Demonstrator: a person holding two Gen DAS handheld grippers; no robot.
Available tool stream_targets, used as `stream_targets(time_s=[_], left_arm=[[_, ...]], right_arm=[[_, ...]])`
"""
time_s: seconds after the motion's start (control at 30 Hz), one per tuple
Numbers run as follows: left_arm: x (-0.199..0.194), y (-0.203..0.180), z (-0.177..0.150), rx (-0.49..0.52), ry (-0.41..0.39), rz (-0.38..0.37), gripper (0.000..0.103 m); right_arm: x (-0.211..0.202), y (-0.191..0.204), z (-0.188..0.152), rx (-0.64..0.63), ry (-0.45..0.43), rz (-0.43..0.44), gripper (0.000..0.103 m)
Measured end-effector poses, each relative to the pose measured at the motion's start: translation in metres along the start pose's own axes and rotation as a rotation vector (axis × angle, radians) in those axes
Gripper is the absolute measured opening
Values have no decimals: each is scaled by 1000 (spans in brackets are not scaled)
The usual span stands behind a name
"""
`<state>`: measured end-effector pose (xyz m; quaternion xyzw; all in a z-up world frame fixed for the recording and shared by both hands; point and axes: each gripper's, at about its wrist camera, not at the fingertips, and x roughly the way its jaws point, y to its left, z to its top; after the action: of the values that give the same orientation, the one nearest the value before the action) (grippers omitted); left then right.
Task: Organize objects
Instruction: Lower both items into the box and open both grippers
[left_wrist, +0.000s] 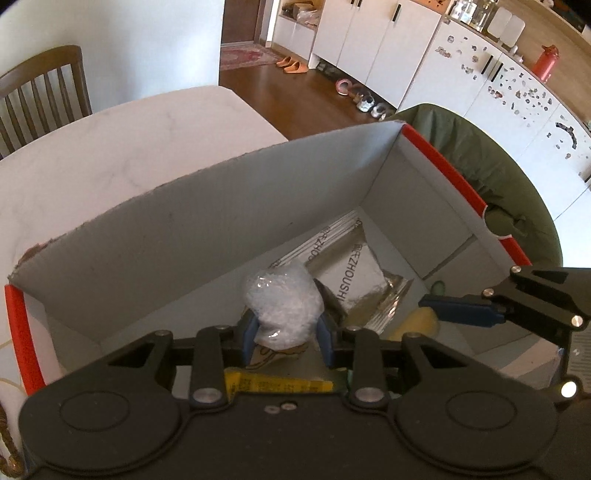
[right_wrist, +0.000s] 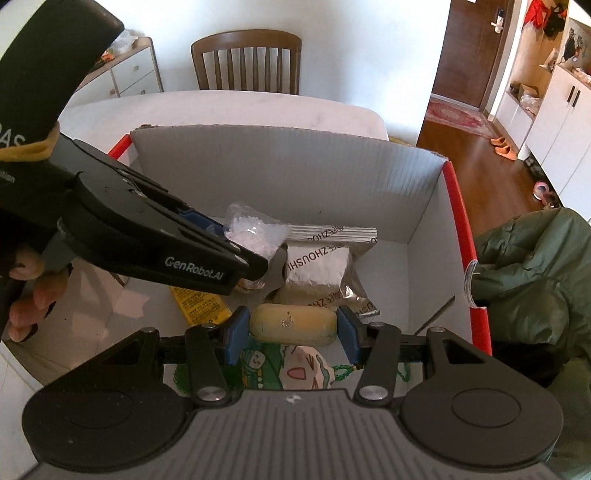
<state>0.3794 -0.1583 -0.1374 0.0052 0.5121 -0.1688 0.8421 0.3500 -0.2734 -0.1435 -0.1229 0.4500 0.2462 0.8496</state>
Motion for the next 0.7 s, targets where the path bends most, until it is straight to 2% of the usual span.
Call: stream_targets(time_s=[0.27, 0.3, 0.4, 0.47, 0.7], left_arm=[[-2, 1, 2, -19, 5, 17, 36], [-4, 2, 1, -19, 1, 19, 39], [-11, 1, -1, -19, -18, 26, 58], [-16, 0, -2, -10, -37, 30, 59], [-42, -4, -10, -10, -90, 29, 60]], right_arm=[[-4, -3, 1, 1, -9, 12, 51], [-4, -4, 0, 2, -9, 13, 51], [-10, -4, -2, 1, -27, 17, 52], [-15, -5, -1, 5, -44, 28, 57], [-34, -9, 1, 27, -80, 34, 57]])
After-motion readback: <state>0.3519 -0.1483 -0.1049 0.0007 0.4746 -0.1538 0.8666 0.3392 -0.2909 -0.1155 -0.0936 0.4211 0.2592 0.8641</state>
